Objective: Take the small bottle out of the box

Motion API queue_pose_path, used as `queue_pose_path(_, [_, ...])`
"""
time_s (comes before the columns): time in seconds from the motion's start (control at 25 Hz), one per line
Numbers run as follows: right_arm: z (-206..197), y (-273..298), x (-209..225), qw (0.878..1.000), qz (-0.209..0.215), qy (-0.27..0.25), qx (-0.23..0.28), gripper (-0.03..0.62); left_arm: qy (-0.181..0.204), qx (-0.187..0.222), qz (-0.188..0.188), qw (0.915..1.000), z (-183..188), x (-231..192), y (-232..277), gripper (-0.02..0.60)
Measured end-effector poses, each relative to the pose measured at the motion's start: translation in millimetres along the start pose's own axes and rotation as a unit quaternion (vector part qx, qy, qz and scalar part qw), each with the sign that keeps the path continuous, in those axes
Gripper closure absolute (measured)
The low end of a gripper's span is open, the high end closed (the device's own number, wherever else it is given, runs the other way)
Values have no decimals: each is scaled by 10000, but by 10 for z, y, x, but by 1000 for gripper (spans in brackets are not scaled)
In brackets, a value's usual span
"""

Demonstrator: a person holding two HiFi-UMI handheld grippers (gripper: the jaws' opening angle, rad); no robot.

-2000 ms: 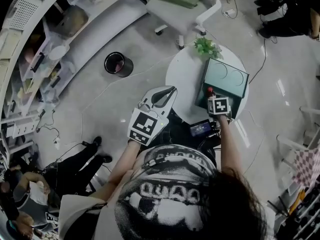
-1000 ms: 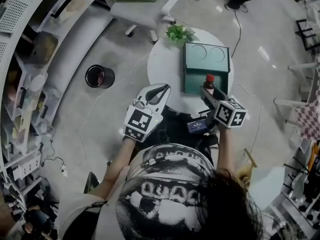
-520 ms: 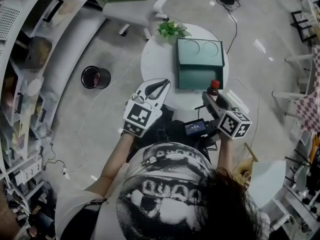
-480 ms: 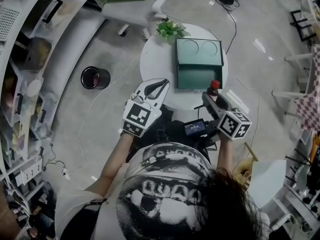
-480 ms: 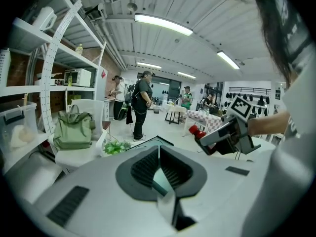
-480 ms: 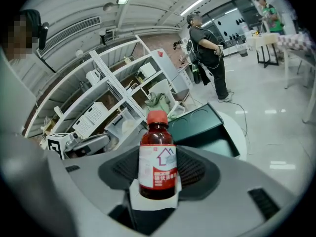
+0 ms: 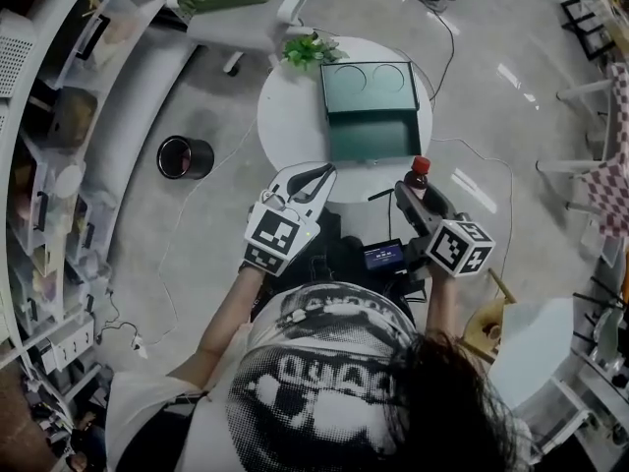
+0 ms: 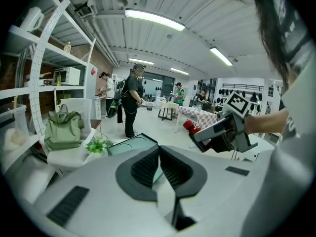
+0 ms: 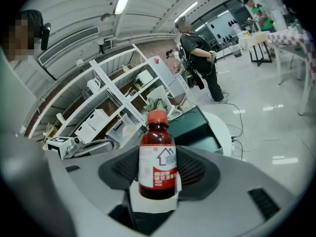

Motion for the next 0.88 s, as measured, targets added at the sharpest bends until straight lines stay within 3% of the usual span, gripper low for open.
queue_pose_path(0.88, [-643, -1012, 57, 9986, 228, 148, 454, 370, 399, 98, -244, 9989, -49, 1330, -255, 563])
Point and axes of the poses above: the fingertips, and each gripper's own axes: y forward along the fingers, x to its right, z out of its top, the point moved 10 cm from there along -y, backward along the fingers, and after that the axes turned 5 degrees about z, right-handed, at the moved point
